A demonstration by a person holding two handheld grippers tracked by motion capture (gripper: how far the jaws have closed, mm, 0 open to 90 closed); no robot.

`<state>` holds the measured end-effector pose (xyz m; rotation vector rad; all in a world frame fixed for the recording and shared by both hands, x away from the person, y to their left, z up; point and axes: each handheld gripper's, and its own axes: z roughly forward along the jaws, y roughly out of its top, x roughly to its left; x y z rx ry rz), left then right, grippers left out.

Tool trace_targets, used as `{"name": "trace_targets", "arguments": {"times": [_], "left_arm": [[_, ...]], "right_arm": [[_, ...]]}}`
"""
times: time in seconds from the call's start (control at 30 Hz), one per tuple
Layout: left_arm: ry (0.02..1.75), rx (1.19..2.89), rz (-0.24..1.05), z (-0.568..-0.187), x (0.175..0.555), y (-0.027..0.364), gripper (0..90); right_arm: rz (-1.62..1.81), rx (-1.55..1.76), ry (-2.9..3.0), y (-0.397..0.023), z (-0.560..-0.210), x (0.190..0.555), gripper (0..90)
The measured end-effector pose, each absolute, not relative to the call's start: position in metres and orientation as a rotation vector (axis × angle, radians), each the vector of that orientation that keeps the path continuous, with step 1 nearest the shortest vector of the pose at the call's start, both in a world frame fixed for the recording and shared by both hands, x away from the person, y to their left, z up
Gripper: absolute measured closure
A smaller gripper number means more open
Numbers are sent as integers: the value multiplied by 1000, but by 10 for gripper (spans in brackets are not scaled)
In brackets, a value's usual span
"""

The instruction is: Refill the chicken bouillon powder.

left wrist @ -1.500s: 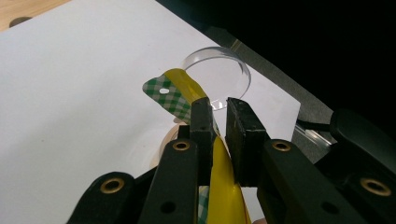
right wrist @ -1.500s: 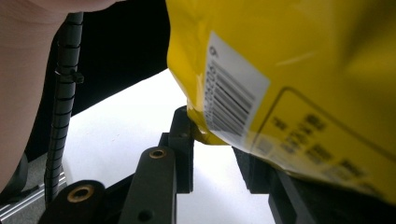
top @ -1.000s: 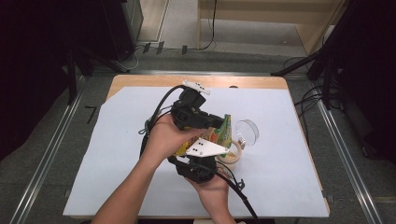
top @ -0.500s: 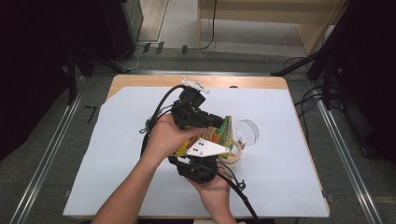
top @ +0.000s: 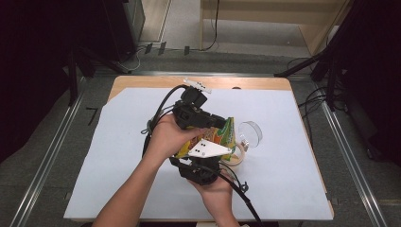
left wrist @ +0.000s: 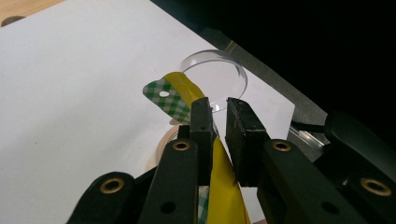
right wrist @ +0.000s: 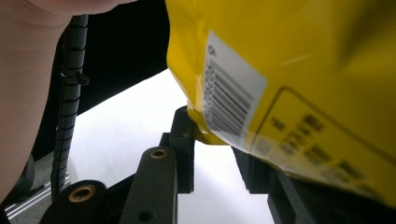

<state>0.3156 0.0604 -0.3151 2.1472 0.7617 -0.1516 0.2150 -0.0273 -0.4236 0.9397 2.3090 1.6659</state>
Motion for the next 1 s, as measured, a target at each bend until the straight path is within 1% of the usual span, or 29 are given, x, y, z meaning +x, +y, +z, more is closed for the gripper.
{"name": "trace_targets", "arguments": {"times": [1.0], "left_arm": [[750,2162,-130,-313,316,57,813]], "right_arm": [[1671,954,2305,-27,-423,218,714]]}}
